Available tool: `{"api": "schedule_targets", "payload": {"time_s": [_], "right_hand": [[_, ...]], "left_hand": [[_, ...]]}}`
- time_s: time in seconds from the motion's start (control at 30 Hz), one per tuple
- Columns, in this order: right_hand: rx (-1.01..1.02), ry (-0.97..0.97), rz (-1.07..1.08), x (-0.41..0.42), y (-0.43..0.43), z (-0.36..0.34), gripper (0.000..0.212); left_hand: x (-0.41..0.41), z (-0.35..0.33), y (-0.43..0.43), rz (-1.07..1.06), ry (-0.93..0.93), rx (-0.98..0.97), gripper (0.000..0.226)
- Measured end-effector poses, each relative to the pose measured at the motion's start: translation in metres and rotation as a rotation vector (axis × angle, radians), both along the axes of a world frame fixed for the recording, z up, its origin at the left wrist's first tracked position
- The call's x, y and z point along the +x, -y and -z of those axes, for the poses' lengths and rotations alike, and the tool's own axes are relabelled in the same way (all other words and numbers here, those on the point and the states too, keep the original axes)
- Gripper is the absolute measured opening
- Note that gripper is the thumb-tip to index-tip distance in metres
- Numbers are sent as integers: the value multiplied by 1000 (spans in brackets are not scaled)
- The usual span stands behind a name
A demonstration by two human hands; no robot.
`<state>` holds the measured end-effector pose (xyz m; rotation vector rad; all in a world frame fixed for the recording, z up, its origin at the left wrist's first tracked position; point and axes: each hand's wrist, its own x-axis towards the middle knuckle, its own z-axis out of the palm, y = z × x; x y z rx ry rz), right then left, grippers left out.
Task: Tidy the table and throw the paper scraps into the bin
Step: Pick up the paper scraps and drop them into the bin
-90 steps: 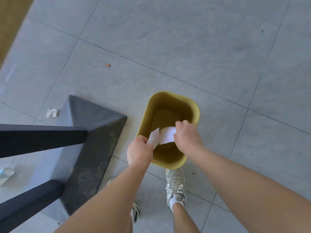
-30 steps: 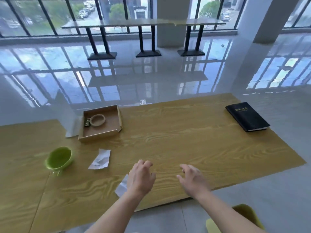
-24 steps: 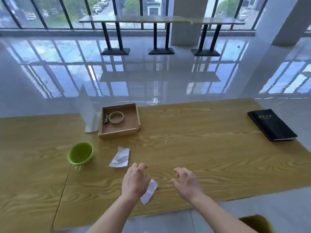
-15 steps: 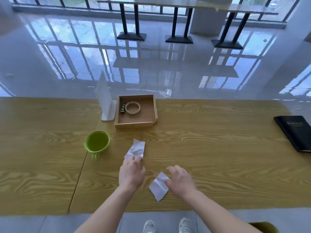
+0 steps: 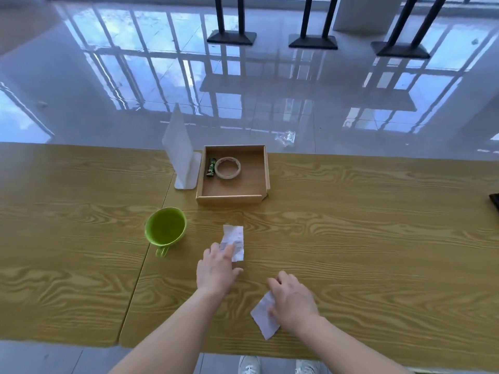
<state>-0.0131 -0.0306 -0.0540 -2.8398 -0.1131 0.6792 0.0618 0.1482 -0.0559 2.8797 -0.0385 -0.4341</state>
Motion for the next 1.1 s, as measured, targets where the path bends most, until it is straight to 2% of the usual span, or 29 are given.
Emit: {"api": "schedule_targets", "payload": {"time_s": [0.1,0.23,0.4,0.77,1.1], "right_hand": [[54,16,56,1,1,3,14],[117,15,125,4,7,9,12],[174,79,196,9,18,11,14],[247,100,419,27,30,-4,16],[219,204,602,14,61,-24,20]], "left_hand": [[0,6,-2,46,7,37,43],[3,9,-3,72,42,53,19],[6,2,-2,126,87,114,20],[5,-21,26,208,179,12,23],[6,-45,62,358,258,-76,23]]}}
